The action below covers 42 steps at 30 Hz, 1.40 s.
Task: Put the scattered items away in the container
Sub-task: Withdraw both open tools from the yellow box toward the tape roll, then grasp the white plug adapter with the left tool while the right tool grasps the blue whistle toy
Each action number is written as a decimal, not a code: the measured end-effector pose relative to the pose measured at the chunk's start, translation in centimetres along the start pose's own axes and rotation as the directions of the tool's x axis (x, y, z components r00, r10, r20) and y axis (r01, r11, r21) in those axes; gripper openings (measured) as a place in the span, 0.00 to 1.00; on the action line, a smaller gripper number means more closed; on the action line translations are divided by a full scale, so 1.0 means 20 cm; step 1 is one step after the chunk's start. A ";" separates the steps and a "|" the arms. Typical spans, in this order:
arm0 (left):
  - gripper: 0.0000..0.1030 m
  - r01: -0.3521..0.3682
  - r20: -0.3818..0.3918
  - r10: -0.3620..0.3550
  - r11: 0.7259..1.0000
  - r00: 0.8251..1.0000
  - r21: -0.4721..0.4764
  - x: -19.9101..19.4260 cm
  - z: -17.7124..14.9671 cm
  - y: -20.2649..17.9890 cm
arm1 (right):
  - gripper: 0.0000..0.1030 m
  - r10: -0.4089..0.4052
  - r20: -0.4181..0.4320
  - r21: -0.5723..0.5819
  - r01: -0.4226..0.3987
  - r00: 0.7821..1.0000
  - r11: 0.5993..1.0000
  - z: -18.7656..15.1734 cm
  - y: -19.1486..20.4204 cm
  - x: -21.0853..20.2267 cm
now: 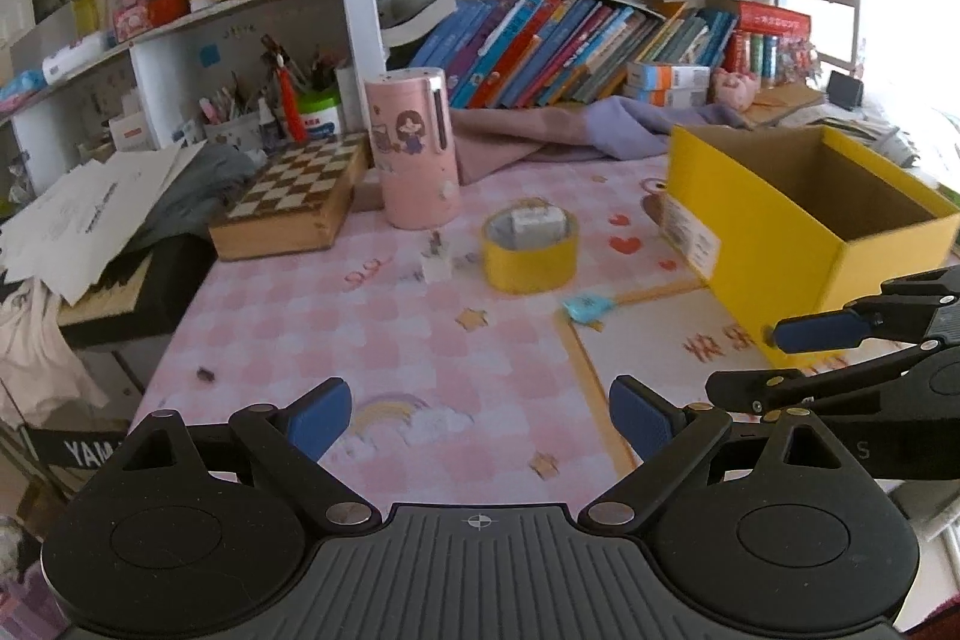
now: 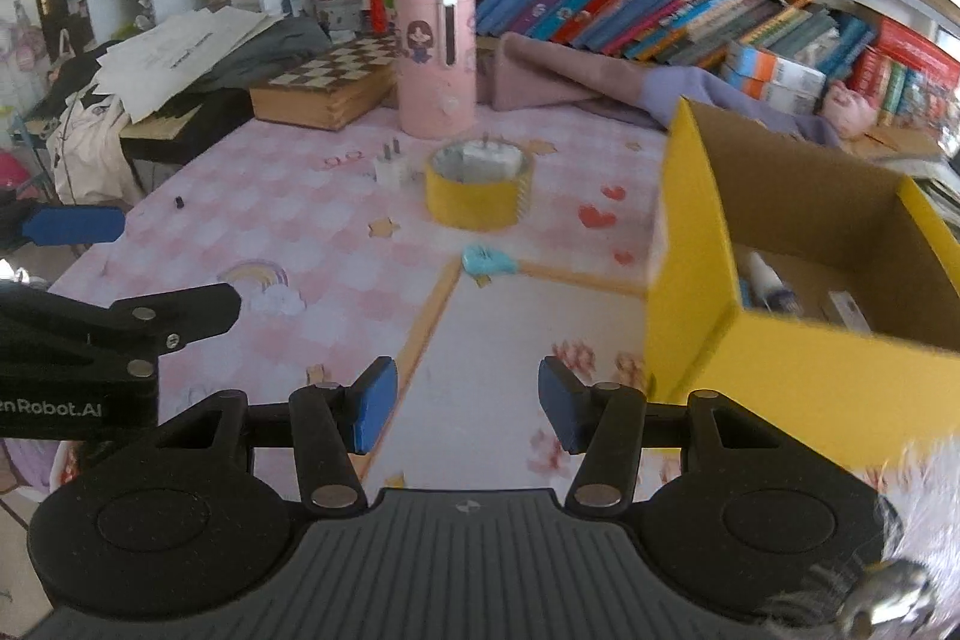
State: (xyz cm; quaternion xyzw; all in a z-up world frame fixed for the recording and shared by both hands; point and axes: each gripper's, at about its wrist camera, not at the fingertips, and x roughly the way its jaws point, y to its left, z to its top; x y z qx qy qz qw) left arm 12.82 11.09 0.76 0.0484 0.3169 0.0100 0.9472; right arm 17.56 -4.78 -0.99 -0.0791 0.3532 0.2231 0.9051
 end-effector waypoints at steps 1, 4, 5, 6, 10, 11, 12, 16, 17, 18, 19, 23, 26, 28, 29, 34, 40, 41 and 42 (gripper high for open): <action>0.92 -0.008 0.000 0.008 1.000 1.000 0.002 0.03 0.02 0.01 | 0.50 0.007 0.000 -0.004 -0.007 1.000 1.000 0.02 0.00 0.03; 0.92 -0.022 -0.004 0.022 1.000 1.000 0.002 0.12 0.09 0.05 | 0.50 0.027 -0.007 -0.006 -0.027 1.000 1.000 0.08 -0.01 0.12; 0.92 -0.023 -0.006 0.023 1.000 1.000 0.003 0.14 0.11 0.06 | 0.50 0.031 -0.011 -0.007 -0.031 0.999 0.999 0.10 -0.01 0.15; 0.92 -0.023 -0.009 0.023 1.000 1.000 0.005 0.18 0.13 0.07 | 0.50 0.034 -0.015 -0.008 -0.034 0.999 0.999 0.12 -0.01 0.18; 0.91 -0.006 -0.030 0.006 1.000 1.000 0.017 0.32 0.18 0.10 | 0.50 0.036 -0.035 -0.002 -0.036 0.999 0.999 0.17 -0.03 0.29; 0.91 0.003 -0.036 -0.002 1.000 0.999 0.015 0.35 0.19 0.10 | 0.50 0.034 -0.040 -0.001 -0.034 0.999 0.999 0.18 -0.04 0.31; 0.91 0.011 -0.042 -0.011 1.000 0.999 0.013 0.38 0.20 0.11 | 0.50 0.032 -0.044 -0.002 -0.032 0.999 0.999 0.19 -0.04 0.34; 0.91 0.023 -0.060 -0.022 1.000 0.998 0.018 0.52 0.24 0.12 | 0.50 0.021 -0.062 -0.015 -0.022 0.998 1.000 0.22 -0.05 0.44; 0.90 0.023 -0.064 -0.022 1.000 0.998 0.020 0.55 0.24 0.12 | 0.50 0.018 -0.066 -0.015 -0.019 0.998 1.000 0.22 -0.05 0.46; 0.88 0.025 -0.071 -0.024 0.999 0.997 0.022 0.59 0.25 0.12 | 0.50 0.014 -0.070 -0.014 -0.015 0.997 1.000 0.23 -0.06 0.48; 0.86 0.029 -0.080 -0.027 0.999 0.996 0.022 0.62 0.26 0.12 | 0.50 0.010 -0.073 -0.012 -0.011 0.997 1.000 0.24 -0.06 0.50; 0.78 0.039 -0.110 -0.037 0.999 0.993 0.014 0.75 0.28 0.14 | 0.50 0.000 -0.097 0.006 0.001 0.995 1.000 0.27 -0.09 0.59; 0.69 0.030 -0.127 -0.029 1.000 0.991 0.003 0.83 0.29 0.16 | 0.49 -0.006 -0.112 0.019 0.009 0.994 1.000 0.29 -0.11 0.65; 0.66 0.036 -0.139 -0.037 0.999 0.990 -0.007 0.89 0.31 0.17 | 0.49 -0.008 -0.119 0.025 0.011 0.993 1.000 0.29 -0.12 0.68; 0.64 0.041 -0.142 -0.042 0.999 0.989 -0.009 0.92 0.32 0.17 | 0.49 -0.009 -0.124 0.028 0.012 0.992 1.000 0.30 -0.12 0.69; 0.61 0.051 -0.159 -0.051 0.999 0.986 -0.003 1.04 0.34 0.17 | 0.48 -0.006 -0.138 0.035 0.011 0.990 0.999 0.31 -0.13 0.74; 0.54 0.039 -0.203 -0.052 0.997 0.978 -0.068 1.16 0.34 0.19 | 0.47 0.008 -0.162 0.060 0.002 0.987 0.998 0.30 -0.15 0.78; 0.49 0.043 -0.206 -0.057 0.997 0.977 -0.070 1.17 0.33 0.19 | 0.46 0.009 -0.163 0.063 0.001 0.987 0.998 0.29 -0.15 0.78; 0.46 0.046 -0.201 -0.059 0.997 0.978 -0.065 1.18 0.33 0.19 | 0.46 0.009 -0.162 0.064 0.001 0.987 0.998 0.29 -0.15 0.79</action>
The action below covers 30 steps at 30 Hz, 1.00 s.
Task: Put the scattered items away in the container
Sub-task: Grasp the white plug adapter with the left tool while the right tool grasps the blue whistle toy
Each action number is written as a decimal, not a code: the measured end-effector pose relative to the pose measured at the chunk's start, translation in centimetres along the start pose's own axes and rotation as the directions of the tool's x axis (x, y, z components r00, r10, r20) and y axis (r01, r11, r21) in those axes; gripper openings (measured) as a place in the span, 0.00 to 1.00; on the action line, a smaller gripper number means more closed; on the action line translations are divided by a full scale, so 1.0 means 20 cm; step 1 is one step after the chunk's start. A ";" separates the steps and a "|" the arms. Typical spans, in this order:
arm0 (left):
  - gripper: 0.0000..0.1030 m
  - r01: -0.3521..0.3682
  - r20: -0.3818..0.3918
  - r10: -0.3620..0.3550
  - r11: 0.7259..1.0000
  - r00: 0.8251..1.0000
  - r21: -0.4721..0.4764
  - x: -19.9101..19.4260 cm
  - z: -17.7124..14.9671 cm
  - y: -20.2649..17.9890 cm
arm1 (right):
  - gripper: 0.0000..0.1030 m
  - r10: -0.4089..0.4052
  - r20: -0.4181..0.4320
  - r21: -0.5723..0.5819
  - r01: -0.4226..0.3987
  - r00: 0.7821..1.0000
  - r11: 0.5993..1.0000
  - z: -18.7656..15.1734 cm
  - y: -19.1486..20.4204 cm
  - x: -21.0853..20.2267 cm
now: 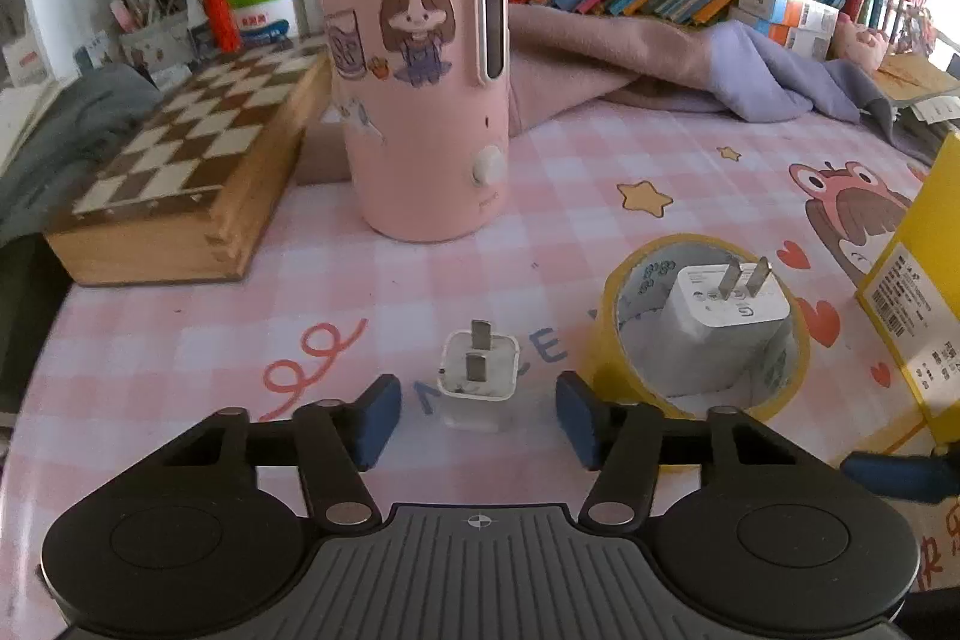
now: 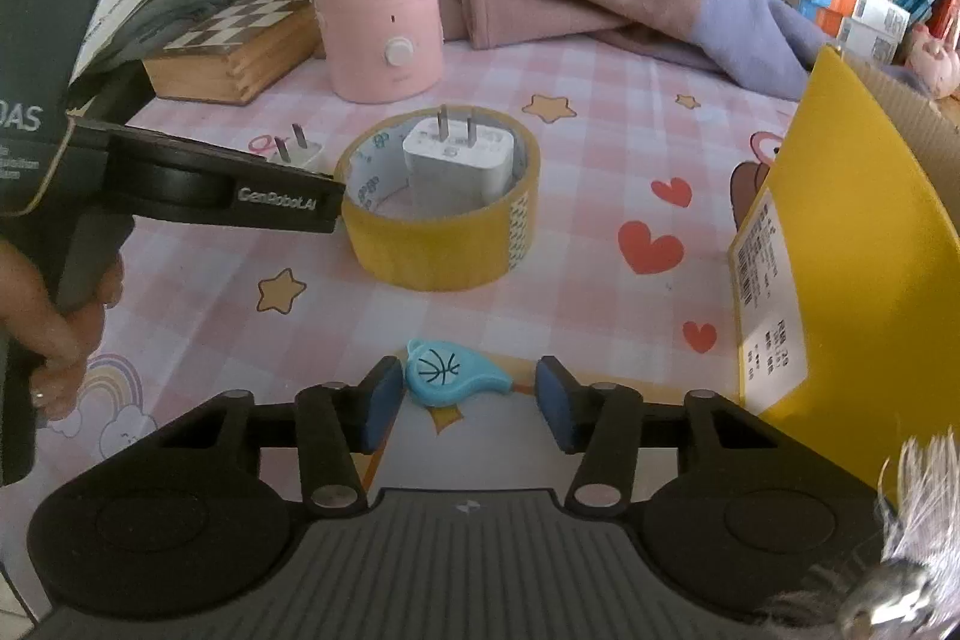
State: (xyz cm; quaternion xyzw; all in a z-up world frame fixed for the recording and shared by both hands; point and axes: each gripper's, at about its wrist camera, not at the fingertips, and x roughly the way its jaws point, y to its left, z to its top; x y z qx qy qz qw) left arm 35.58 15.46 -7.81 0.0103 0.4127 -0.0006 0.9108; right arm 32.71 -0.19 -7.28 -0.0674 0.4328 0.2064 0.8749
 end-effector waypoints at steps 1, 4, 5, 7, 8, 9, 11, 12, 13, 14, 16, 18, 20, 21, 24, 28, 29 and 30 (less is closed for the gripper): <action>0.44 0.004 0.006 -0.004 1.000 1.000 0.006 0.00 0.00 0.00 | 0.45 0.000 0.000 0.000 0.000 1.000 1.000 0.00 0.00 0.00; 0.25 0.005 0.002 -0.005 1.000 1.000 -0.001 0.00 0.01 0.01 | 0.39 -0.003 0.004 0.001 0.003 1.000 1.000 0.00 0.00 0.00; 0.24 0.008 -0.003 -0.008 1.000 1.000 -0.008 0.00 0.01 0.01 | 0.37 -0.004 0.006 0.001 0.004 1.000 1.000 0.00 0.00 0.00; 0.24 0.020 -0.009 -0.020 0.999 1.000 -0.033 -0.01 0.02 0.03 | 0.36 -0.001 0.007 -0.004 0.001 1.000 1.000 0.00 0.00 0.00; 0.24 0.018 -0.011 -0.019 0.999 1.000 -0.039 -0.01 0.01 0.03 | 0.36 0.002 0.007 -0.008 -0.002 1.000 1.000 0.00 0.00 0.00; 0.24 0.018 -0.011 -0.018 0.999 1.000 -0.042 -0.02 0.01 0.04 | 0.36 0.006 0.005 -0.011 -0.006 1.000 1.000 0.00 0.00 0.00; 0.24 0.025 -0.003 -0.025 0.998 1.000 -0.051 -0.05 0.00 0.04 | 0.36 0.010 0.005 -0.024 -0.010 1.000 1.000 0.00 0.01 -0.01; 0.24 0.027 0.006 -0.027 0.998 1.000 -0.055 -0.07 -0.01 0.04 | 0.36 0.010 0.010 -0.032 -0.010 1.000 0.999 0.00 0.01 -0.02; 0.24 0.031 0.013 -0.030 0.998 0.999 -0.056 -0.09 -0.01 0.04 | 0.36 0.010 0.016 -0.040 -0.010 1.000 0.999 0.00 0.02 -0.02; 0.24 0.034 0.018 -0.033 0.998 0.999 -0.057 -0.11 -0.01 0.04 | 0.36 0.010 0.020 -0.047 -0.009 1.000 0.999 0.00 0.02 -0.03; 0.24 0.033 0.020 -0.032 0.998 0.999 -0.059 -0.13 -0.02 0.04 | 0.36 0.009 0.022 -0.052 -0.008 1.000 0.999 0.01 0.02 -0.04; 0.24 0.030 0.012 -0.030 0.998 0.999 -0.057 -0.14 -0.04 0.04 | 0.36 0.011 0.024 -0.053 -0.009 1.000 0.999 0.01 0.02 -0.06; 0.24 0.024 0.009 -0.023 0.998 1.000 -0.060 -0.16 -0.05 0.04 | 0.36 0.010 0.038 -0.056 -0.008 0.999 0.998 0.01 0.02 -0.08; 0.24 0.025 0.009 -0.025 0.998 1.000 -0.065 -0.18 -0.06 0.05 | 0.36 0.010 0.044 -0.057 -0.008 0.999 0.998 0.01 0.02 -0.09; 0.24 0.029 0.019 -0.028 0.998 0.999 -0.062 -0.23 -0.07 0.04 | 0.36 0.011 0.054 -0.056 -0.008 0.998 0.998 0.01 0.03 -0.12; 0.24 0.041 0.039 -0.038 0.997 0.998 -0.062 -0.31 -0.09 0.03 | 0.36 0.008 0.072 -0.051 -0.004 0.997 0.999 0.00 0.03 -0.17; 0.24 0.046 0.044 -0.044 0.997 0.998 -0.061 -0.33 -0.09 0.02 | 0.36 0.006 0.078 -0.050 -0.002 0.997 0.999 0.00 0.03 -0.19; 0.24 0.051 0.048 -0.048 0.997 0.998 -0.059 -0.35 -0.10 0.01 | 0.36 0.003 0.084 -0.050 0.001 0.996 0.999 0.00 0.03 -0.20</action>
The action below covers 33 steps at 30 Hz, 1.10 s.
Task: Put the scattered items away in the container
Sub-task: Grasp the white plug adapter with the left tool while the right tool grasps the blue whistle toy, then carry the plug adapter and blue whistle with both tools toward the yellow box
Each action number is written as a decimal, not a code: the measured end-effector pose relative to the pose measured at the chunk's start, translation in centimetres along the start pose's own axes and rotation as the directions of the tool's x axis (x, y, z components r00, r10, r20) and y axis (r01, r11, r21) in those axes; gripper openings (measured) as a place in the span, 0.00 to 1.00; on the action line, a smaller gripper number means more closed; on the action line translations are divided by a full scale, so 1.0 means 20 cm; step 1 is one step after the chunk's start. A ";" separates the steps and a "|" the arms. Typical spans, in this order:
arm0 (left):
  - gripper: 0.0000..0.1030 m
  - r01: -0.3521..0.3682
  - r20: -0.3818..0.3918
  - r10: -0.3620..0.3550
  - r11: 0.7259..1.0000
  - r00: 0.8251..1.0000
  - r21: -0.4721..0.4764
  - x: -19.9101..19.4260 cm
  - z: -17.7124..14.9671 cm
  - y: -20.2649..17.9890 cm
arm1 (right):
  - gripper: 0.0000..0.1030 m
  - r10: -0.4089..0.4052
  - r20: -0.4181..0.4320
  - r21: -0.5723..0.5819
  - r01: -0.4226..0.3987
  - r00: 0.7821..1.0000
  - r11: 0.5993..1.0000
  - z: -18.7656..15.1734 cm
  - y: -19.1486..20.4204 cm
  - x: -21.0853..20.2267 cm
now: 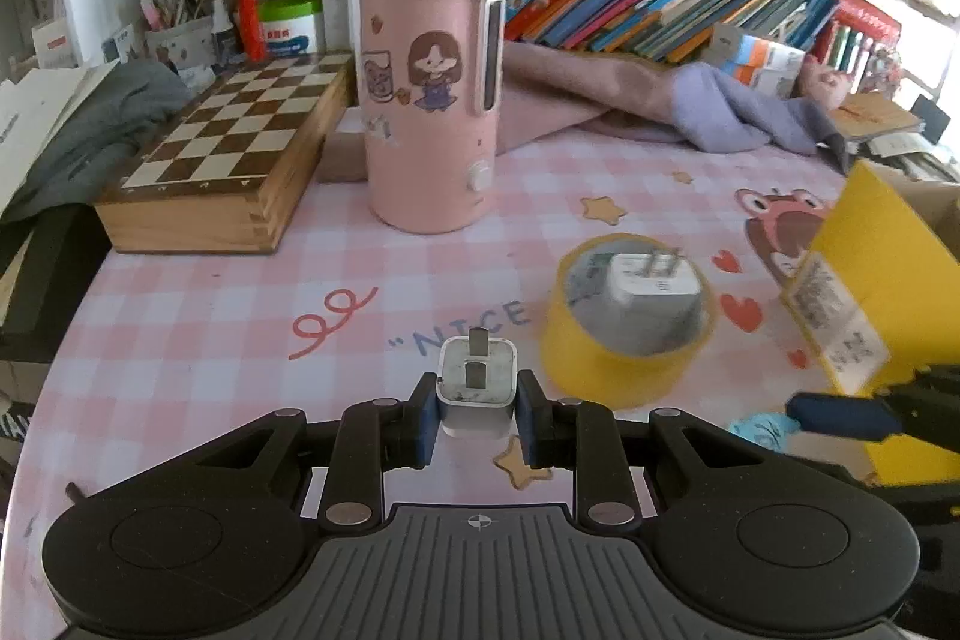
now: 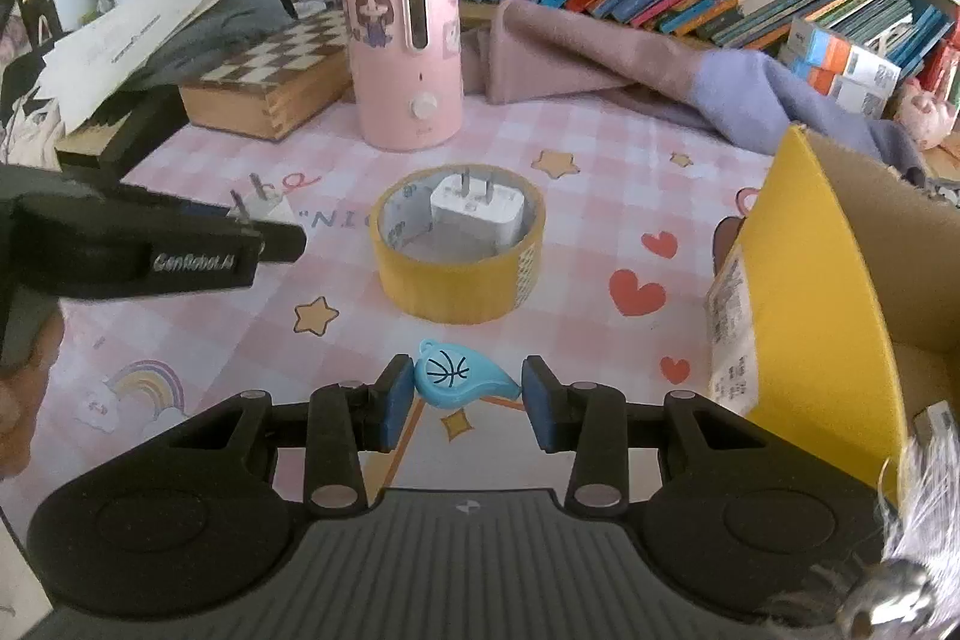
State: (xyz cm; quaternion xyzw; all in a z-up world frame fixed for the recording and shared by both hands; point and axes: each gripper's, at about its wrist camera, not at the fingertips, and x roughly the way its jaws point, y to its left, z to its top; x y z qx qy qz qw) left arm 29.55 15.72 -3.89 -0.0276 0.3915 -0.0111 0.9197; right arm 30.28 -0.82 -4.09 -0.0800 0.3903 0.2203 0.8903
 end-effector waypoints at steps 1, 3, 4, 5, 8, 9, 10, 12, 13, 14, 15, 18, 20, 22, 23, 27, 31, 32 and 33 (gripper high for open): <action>0.24 0.005 0.004 -0.005 1.000 1.000 0.002 -0.02 -0.01 -0.01 | 0.36 -0.003 0.006 0.001 0.003 1.000 1.000 0.00 0.00 -0.01; 0.24 0.013 0.014 -0.013 1.000 1.000 0.007 -0.06 -0.02 -0.03 | 0.36 -0.011 0.014 0.006 0.011 1.000 1.000 0.00 0.00 -0.04; 0.24 0.017 0.019 -0.017 1.000 1.000 0.009 -0.09 -0.03 -0.03 | 0.36 -0.015 0.018 0.010 0.014 1.000 1.000 0.00 -0.01 -0.06; 0.24 0.021 0.025 -0.022 1.000 0.999 0.010 -0.11 -0.04 -0.04 | 0.36 -0.018 0.021 0.014 0.018 1.000 1.000 -0.01 -0.01 -0.07; 0.24 0.032 0.039 -0.032 0.999 0.999 0.008 -0.18 -0.07 -0.06 | 0.36 -0.028 0.028 0.020 0.027 0.999 0.999 -0.03 -0.01 -0.12; 0.24 0.034 0.045 -0.034 0.999 0.998 0.006 -0.20 -0.08 -0.06 | 0.36 -0.031 0.031 0.020 0.030 0.999 0.999 -0.04 -0.01 -0.14; 0.24 0.033 0.051 -0.034 0.999 0.998 0.005 -0.22 -0.09 -0.07 | 0.36 -0.033 0.035 0.020 0.033 0.999 0.999 -0.05 0.00 -0.15; 0.24 0.039 0.062 -0.039 0.999 0.997 0.001 -0.27 -0.11 -0.08 | 0.36 -0.036 0.043 0.022 0.036 0.998 0.999 -0.07 0.00 -0.19; 0.24 0.043 0.066 -0.043 0.999 0.997 0.000 -0.29 -0.12 -0.09 | 0.36 -0.038 0.047 0.022 0.037 0.998 0.999 -0.08 0.01 -0.21; 0.24 0.046 0.071 -0.046 0.999 0.996 0.000 -0.32 -0.13 -0.09 | 0.36 -0.039 0.051 0.021 0.038 0.998 0.999 -0.09 0.01 -0.23; 0.24 0.051 0.075 -0.051 0.999 0.996 0.000 -0.34 -0.14 -0.10 | 0.36 -0.040 0.055 0.021 0.039 0.998 0.999 -0.10 0.02 -0.25; 0.24 0.064 0.089 -0.064 0.998 0.994 0.003 -0.42 -0.18 -0.13 | 0.36 -0.038 0.067 0.021 0.037 0.997 0.999 -0.13 0.03 -0.31; 0.24 0.073 0.098 -0.073 0.997 0.993 0.003 -0.47 -0.20 -0.14 | 0.36 -0.038 0.077 0.021 0.036 0.996 0.999 -0.15 0.04 -0.36; 0.24 0.079 0.108 -0.078 0.997 0.991 0.002 -0.53 -0.23 -0.15 | 0.36 -0.038 0.087 0.021 0.036 0.996 0.999 -0.17 0.05 -0.40; 0.24 0.080 0.113 -0.080 0.997 0.990 -0.002 -0.56 -0.25 -0.16 | 0.36 -0.038 0.091 0.021 0.036 0.995 0.999 -0.18 0.05 -0.42; 0.24 0.078 0.125 -0.076 0.997 0.989 -0.015 -0.65 -0.32 -0.17 | 0.36 -0.038 0.107 0.024 0.036 0.994 0.999 -0.23 0.08 -0.51; 0.24 0.081 0.141 -0.078 0.996 0.987 -0.021 -0.75 -0.38 -0.19 | 0.36 -0.038 0.122 0.021 0.035 0.992 0.999 -0.29 0.11 -0.59; 0.24 0.083 0.145 -0.080 0.996 0.986 -0.020 -0.77 -0.39 -0.19 | 0.36 -0.038 0.126 0.020 0.036 0.991 0.999 -0.30 0.12 -0.61; 0.24 0.086 0.150 -0.082 0.996 0.985 -0.020 -0.80 -0.41 -0.20 | 0.36 -0.038 0.129 0.018 0.036 0.991 0.999 -0.32 0.13 -0.64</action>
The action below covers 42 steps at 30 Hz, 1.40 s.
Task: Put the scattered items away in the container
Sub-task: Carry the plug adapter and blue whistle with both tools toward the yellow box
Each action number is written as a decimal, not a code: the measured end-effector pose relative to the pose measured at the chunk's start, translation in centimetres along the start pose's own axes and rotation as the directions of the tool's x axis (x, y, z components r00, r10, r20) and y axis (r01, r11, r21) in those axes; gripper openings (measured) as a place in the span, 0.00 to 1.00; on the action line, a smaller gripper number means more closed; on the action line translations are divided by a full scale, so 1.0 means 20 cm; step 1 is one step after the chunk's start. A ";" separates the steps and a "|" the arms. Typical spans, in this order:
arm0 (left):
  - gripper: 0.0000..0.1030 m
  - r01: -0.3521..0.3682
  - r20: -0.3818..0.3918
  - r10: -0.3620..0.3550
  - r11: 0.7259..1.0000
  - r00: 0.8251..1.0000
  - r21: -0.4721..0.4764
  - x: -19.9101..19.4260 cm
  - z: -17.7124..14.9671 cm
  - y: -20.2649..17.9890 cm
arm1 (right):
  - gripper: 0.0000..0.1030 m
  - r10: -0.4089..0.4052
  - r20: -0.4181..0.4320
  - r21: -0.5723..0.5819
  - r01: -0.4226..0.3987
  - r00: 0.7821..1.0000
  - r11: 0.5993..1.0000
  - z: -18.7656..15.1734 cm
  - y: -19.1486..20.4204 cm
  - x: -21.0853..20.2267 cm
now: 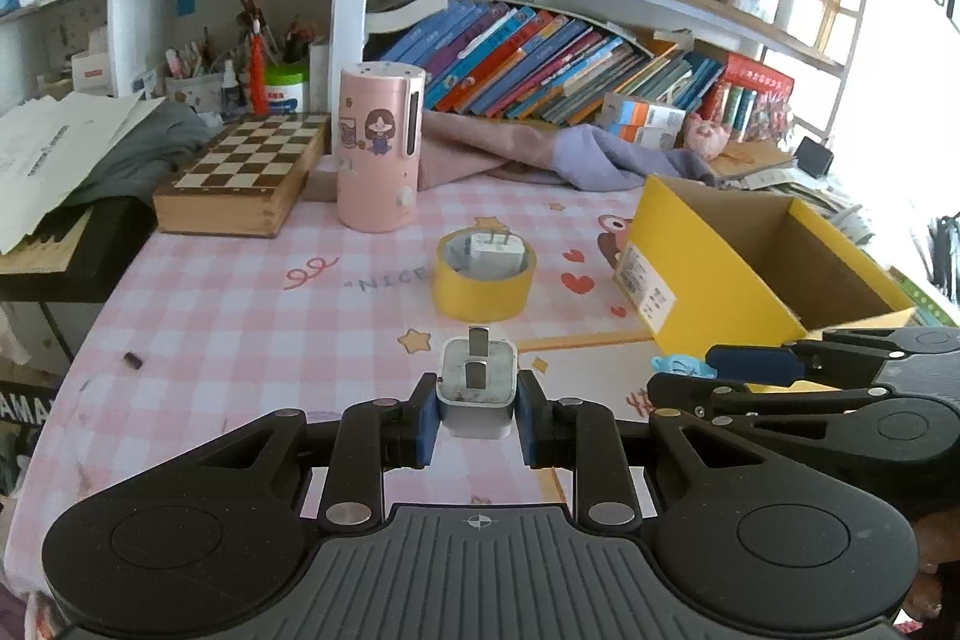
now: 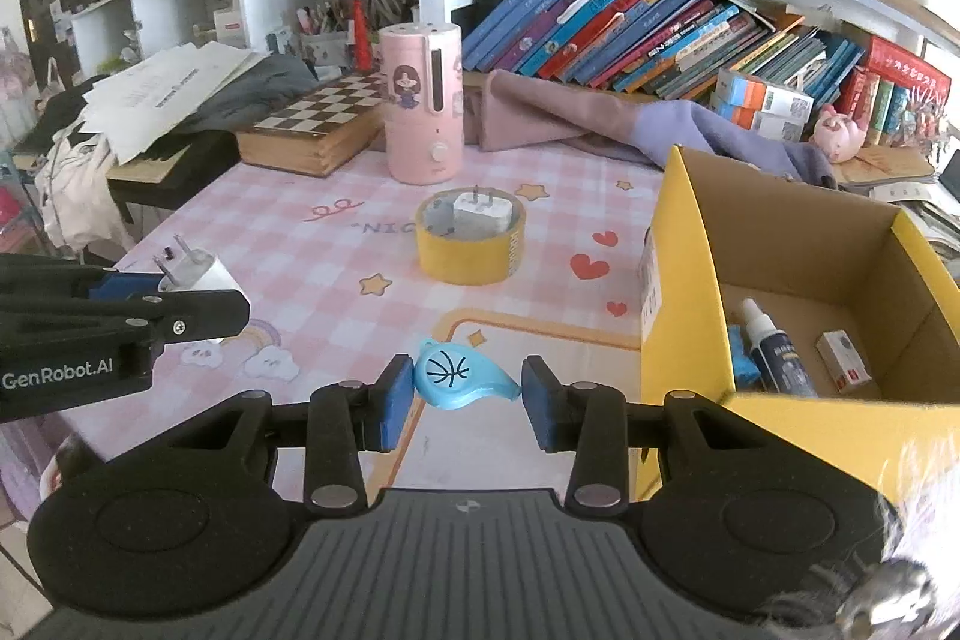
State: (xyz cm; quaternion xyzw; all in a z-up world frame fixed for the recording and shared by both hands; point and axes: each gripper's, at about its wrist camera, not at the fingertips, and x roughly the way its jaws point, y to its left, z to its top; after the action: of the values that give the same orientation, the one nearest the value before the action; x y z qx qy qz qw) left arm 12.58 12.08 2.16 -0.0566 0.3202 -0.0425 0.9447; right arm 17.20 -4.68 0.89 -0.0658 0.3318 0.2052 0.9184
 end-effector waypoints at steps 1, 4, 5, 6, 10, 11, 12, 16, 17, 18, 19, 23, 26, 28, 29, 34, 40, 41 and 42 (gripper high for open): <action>0.24 0.003 0.004 -0.003 1.000 1.000 0.000 -0.02 -0.01 -0.01 | 0.36 -0.001 0.003 -0.001 0.001 1.000 1.000 -0.01 0.01 -0.02; 0.24 0.014 0.013 -0.014 1.000 1.000 -0.001 -0.10 -0.05 -0.03 | 0.36 -0.004 0.011 0.002 0.004 1.000 1.000 -0.06 0.03 -0.09; 0.24 0.018 0.014 -0.018 1.000 1.000 -0.002 -0.11 -0.07 -0.03 | 0.36 -0.007 0.014 0.004 0.007 1.000 1.000 -0.08 0.04 -0.12; 0.24 0.023 0.014 -0.023 1.000 1.000 -0.002 -0.14 -0.08 -0.04 | 0.36 -0.009 0.017 0.006 0.009 1.000 1.000 -0.09 0.04 -0.14; 0.24 0.034 0.026 -0.034 0.999 0.999 0.003 -0.22 -0.13 -0.07 | 0.36 -0.020 0.019 0.019 0.020 1.000 1.000 -0.15 0.06 -0.23; 0.24 0.036 0.029 -0.036 0.999 0.999 0.003 -0.24 -0.15 -0.07 | 0.36 -0.021 0.018 0.023 0.021 1.000 1.000 -0.16 0.07 -0.25; 0.24 0.040 0.031 -0.040 0.999 0.999 0.000 -0.26 -0.16 -0.08 | 0.36 -0.022 0.016 0.025 0.022 1.000 0.999 -0.18 0.07 -0.26; 0.24 0.059 0.030 -0.059 0.998 0.998 -0.009 -0.31 -0.20 -0.10 | 0.36 -0.026 0.011 0.030 0.026 1.000 0.999 -0.23 0.09 -0.32; 0.24 0.064 0.028 -0.064 0.998 0.998 -0.007 -0.32 -0.21 -0.10 | 0.36 -0.028 0.010 0.034 0.028 1.000 0.999 -0.25 0.09 -0.34; 0.24 0.068 0.027 -0.068 0.998 0.997 -0.003 -0.33 -0.21 -0.11 | 0.36 -0.031 0.009 0.039 0.031 0.999 0.999 -0.26 0.09 -0.35; 0.24 0.070 0.028 -0.070 0.998 0.997 0.001 -0.34 -0.22 -0.12 | 0.36 -0.034 0.008 0.045 0.034 0.999 0.998 -0.27 0.09 -0.36; 0.24 0.086 0.030 -0.086 0.996 0.996 0.010 -0.37 -0.24 -0.15 | 0.36 -0.051 0.006 0.059 0.050 0.999 0.997 -0.30 0.08 -0.41; 0.24 0.102 0.023 -0.102 0.995 0.994 0.013 -0.38 -0.26 -0.17 | 0.36 -0.064 -0.002 0.064 0.064 0.998 0.996 -0.33 0.07 -0.44; 0.24 0.113 0.017 -0.113 0.993 0.993 0.018 -0.38 -0.27 -0.19 | 0.36 -0.075 -0.008 0.069 0.075 0.997 0.995 -0.35 0.06 -0.46; 0.24 0.117 0.016 -0.118 0.993 0.993 0.023 -0.38 -0.28 -0.20 | 0.36 -0.080 -0.010 0.073 0.081 0.997 0.994 -0.36 0.06 -0.47; 0.24 0.141 0.013 -0.142 0.988 0.990 0.066 -0.39 -0.30 -0.26 | 0.36 -0.112 -0.020 0.100 0.113 0.994 0.989 -0.40 0.01 -0.52; 0.24 0.185 -0.010 -0.185 0.978 0.983 0.096 -0.36 -0.31 -0.33 | 0.36 -0.155 -0.031 0.138 0.158 0.987 0.978 -0.46 -0.05 -0.57; 0.24 0.193 -0.015 -0.192 0.976 0.981 0.102 -0.36 -0.31 -0.35 | 0.36 -0.163 -0.034 0.150 0.167 0.986 0.975 -0.47 -0.07 -0.58; 0.24 0.201 -0.020 -0.200 0.973 0.980 0.111 -0.35 -0.31 -0.36 | 0.36 -0.171 -0.037 0.160 0.175 0.985 0.972 -0.47 -0.08 -0.58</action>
State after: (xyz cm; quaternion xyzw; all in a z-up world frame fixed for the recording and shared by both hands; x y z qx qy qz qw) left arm 2.98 5.26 2.52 -0.0352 0.3142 -0.1559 0.9358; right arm 4.28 -12.47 1.02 -0.0216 0.3509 0.0961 0.9312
